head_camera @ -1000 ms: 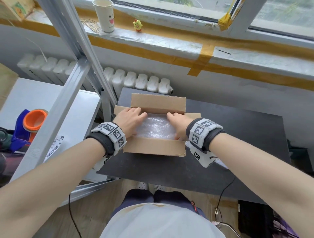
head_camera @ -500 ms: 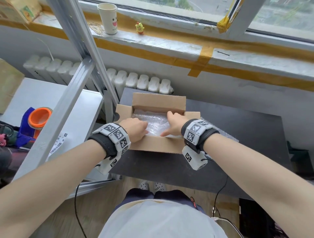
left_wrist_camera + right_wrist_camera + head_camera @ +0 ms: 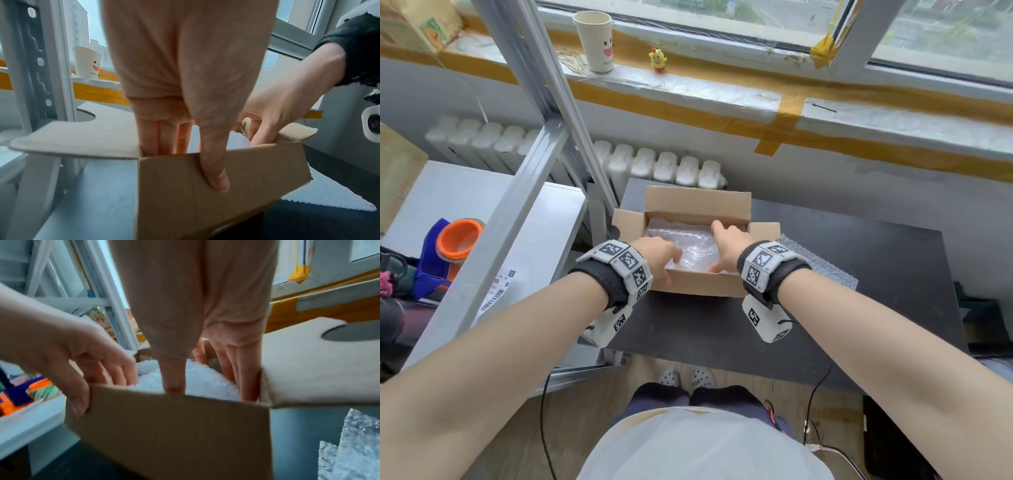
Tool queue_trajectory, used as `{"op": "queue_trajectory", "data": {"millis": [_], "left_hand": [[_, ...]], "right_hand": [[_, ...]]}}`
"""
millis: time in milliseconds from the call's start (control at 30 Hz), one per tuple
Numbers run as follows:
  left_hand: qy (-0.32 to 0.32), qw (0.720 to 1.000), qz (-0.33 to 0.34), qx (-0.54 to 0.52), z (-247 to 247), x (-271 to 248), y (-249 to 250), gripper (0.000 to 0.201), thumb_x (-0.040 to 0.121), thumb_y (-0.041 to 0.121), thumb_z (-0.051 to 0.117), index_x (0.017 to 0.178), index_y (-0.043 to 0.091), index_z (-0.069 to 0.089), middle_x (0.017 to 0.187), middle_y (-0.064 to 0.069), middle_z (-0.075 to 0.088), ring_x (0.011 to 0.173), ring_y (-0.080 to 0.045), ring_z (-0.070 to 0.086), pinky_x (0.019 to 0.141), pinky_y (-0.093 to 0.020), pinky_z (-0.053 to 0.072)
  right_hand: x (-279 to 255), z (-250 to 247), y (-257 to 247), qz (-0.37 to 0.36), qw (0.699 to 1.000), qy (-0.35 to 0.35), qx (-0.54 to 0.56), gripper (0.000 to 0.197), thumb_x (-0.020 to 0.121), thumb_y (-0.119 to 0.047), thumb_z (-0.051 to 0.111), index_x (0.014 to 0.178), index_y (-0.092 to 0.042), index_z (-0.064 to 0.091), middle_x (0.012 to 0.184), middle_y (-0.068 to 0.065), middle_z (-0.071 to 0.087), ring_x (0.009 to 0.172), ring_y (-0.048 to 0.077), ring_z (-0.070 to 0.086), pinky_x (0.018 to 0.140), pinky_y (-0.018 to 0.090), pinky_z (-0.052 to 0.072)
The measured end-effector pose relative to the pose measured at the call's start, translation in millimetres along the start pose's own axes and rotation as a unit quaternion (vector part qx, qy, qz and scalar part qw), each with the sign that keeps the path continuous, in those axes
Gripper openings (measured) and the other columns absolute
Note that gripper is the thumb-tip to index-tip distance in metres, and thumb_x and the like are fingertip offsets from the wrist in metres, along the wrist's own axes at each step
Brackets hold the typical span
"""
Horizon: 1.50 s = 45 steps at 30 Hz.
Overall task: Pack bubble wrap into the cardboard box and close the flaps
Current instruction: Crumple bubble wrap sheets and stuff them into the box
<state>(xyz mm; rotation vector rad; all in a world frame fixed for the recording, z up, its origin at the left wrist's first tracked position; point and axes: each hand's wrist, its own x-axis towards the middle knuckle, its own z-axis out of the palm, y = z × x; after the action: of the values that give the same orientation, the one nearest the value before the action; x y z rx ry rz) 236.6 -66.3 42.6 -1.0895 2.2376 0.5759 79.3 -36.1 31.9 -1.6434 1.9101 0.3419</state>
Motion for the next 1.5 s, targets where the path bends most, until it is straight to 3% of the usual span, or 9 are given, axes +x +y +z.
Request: {"op": "queue_trajectory", "data": {"millis": [200,367,500,600,800,967,1100,1267,1500], "left_hand": [[0.001,1.0,0.019,-0.022,14,5,-3,0.045,0.09,0.017,0.06,0.128,0.012,0.037,0.112,-0.014,0.06,0.098,-0.03,0.059,0.073,-0.031,0.041],[0.05,0.998,0.04,-0.005,28,4,-6,0.042,0.09,0.022,0.059,0.127,0.014,0.041,0.116,-0.015,0.053,0.101,-0.03,0.054,0.082,-0.038,0.047],[0.163,0.974,0.074,0.136,32,1,-11,0.04,0.083,0.039,0.062,0.119,0.024,0.056,0.144,-0.015,0.025,0.129,-0.03,0.028,0.102,-0.039,0.032],[0.129,0.981,0.074,0.127,34,4,-16,0.04,0.085,0.042,0.061,0.12,0.024,0.052,0.154,-0.026,-0.003,0.14,-0.043,0.005,0.116,-0.047,0.015],[0.043,0.991,0.022,0.122,29,16,-5,0.055,0.087,0.045,0.056,0.129,0.017,0.035,0.15,-0.033,0.009,0.136,-0.048,0.02,0.116,-0.051,0.009],[0.003,0.998,-0.003,0.056,27,20,2,0.068,0.085,0.047,0.059,0.135,0.015,0.027,0.151,-0.033,0.002,0.137,-0.05,0.012,0.115,-0.053,0.012],[0.016,1.0,-0.004,-0.018,20,12,-1,0.065,0.083,0.068,0.042,0.121,0.015,0.046,0.146,-0.025,0.025,0.131,-0.042,0.029,0.106,-0.049,0.03],[0.164,0.986,-0.001,-0.019,0,-2,9,0.026,0.087,0.033,0.043,0.104,0.02,0.059,0.115,-0.005,0.062,0.103,-0.025,0.059,0.08,-0.034,0.046],[0.378,0.917,0.084,-0.09,-22,4,82,0.022,0.085,0.01,0.048,0.105,0.008,0.057,0.105,-0.011,0.062,0.092,-0.032,0.058,0.074,-0.042,0.047]], "right_hand": [[4,5,-6,0.021,1.0,0.005,0.006,0.068,0.078,-0.021,0.075,0.128,-0.013,0.031,0.127,0.019,0.04,0.112,0.041,0.052,0.088,0.047,0.047],[-9,12,-1,-0.004,0.998,0.036,0.06,0.071,0.085,-0.027,0.067,0.142,-0.025,0.024,0.137,0.018,0.034,0.113,0.04,0.054,0.093,0.046,0.046],[-18,25,-1,-0.048,0.995,0.054,0.063,0.063,0.092,-0.044,0.05,0.146,-0.038,0.017,0.156,0.014,0.007,0.142,0.036,0.017,0.113,0.048,0.028],[-16,32,-5,-0.029,0.997,0.013,0.074,0.057,0.095,-0.049,0.041,0.145,-0.046,0.013,0.159,0.009,-0.006,0.144,0.041,0.0,0.116,0.054,0.017],[-1,35,-10,0.01,0.994,-0.033,0.099,0.053,0.096,-0.048,0.036,0.144,-0.05,0.014,0.159,0.006,-0.009,0.142,0.049,0.002,0.116,0.058,0.014],[3,33,-9,0.02,0.993,-0.042,0.111,0.053,0.095,-0.049,0.038,0.143,-0.051,0.015,0.16,0.007,-0.007,0.142,0.047,0.005,0.116,0.057,0.014],[-4,30,-5,0.008,0.992,-0.048,0.117,0.06,0.094,-0.046,0.043,0.143,-0.051,0.011,0.16,0.009,-0.006,0.142,0.047,0.009,0.116,0.055,0.016],[-22,18,6,-0.04,0.985,-0.001,0.168,0.072,0.093,-0.034,0.051,0.148,-0.037,0.004,0.159,0.015,0.001,0.144,0.033,0.02,0.118,0.041,0.02],[-59,-1,62,-0.1,0.94,0.21,0.25,0.058,0.093,-0.018,0.053,0.145,-0.013,0.028,0.149,0.006,0.034,0.137,0.02,0.034,0.114,0.034,0.028]]}}
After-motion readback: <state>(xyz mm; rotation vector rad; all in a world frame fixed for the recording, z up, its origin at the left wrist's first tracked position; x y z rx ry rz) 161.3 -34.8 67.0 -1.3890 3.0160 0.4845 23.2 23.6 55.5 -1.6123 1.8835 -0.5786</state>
